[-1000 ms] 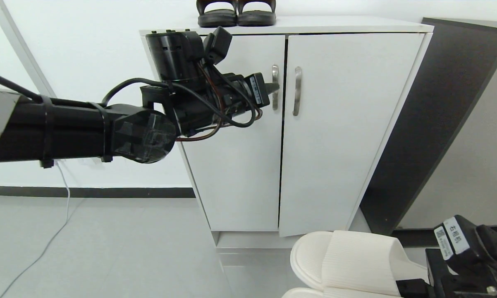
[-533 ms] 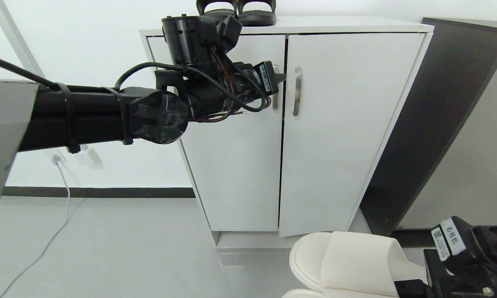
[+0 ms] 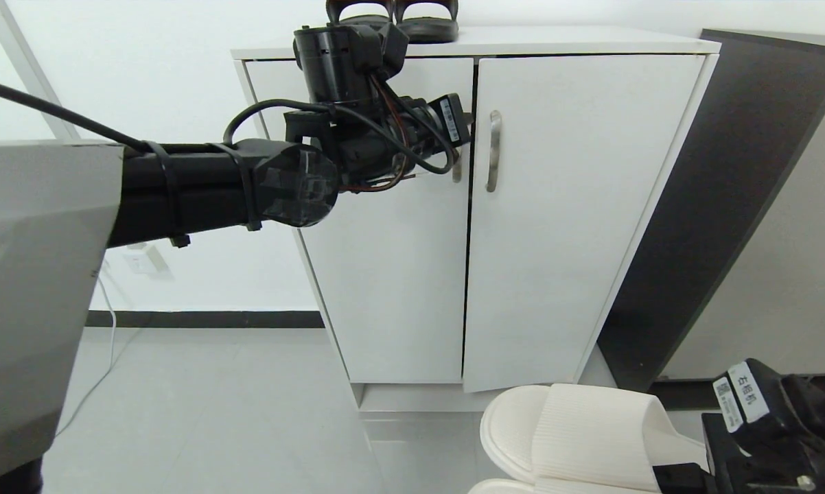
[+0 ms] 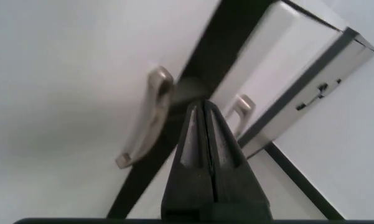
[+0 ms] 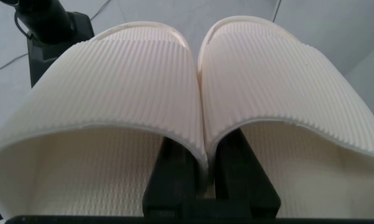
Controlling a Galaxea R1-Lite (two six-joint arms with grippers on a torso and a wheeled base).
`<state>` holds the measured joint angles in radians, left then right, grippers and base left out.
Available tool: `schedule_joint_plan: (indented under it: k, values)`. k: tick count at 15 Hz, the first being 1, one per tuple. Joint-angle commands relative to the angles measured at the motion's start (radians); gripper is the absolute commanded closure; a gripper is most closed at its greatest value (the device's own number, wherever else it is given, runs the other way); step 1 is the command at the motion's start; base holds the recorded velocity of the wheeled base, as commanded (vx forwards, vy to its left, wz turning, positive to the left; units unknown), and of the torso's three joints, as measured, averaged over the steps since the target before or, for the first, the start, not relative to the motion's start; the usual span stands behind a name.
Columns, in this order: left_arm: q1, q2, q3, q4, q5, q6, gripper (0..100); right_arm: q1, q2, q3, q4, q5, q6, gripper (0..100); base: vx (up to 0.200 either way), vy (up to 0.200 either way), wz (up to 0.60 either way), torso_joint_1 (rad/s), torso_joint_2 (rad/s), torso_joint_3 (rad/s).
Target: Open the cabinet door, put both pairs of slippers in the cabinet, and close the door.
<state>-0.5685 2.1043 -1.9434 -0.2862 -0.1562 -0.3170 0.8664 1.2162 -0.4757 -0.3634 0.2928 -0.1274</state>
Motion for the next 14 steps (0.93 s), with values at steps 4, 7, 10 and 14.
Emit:
schedule_joint_plan:
  k: [4, 7, 10, 14]
  values:
    - [-0.001, 0.065, -0.057, 0.041, 0.038, 0.001, 100, 0.0, 0.003, 0.002, 0.0, 0.0, -0.006, 100, 0.0, 0.0, 0.0, 0.0, 0.0, 0.0]
    - [0.001, 0.079, -0.057, 0.042, 0.04, 0.001, 100, 0.0, 0.003, 0.005, 0.0, 0.002, -0.014, 100, 0.0, 0.0, 0.0, 0.0, 0.0, 0.0]
    - [0.001, 0.079, -0.057, 0.041, 0.038, 0.001, 100, 0.0, 0.006, 0.006, 0.0, 0.002, -0.014, 100, 0.0, 0.0, 0.0, 0.0, 0.0, 0.0]
    - [-0.028, 0.039, -0.057, 0.038, 0.037, -0.001, 100, 0.0, 0.011, 0.008, -0.002, 0.002, -0.014, 100, 0.0, 0.0, 0.0, 0.0, 0.0, 0.0]
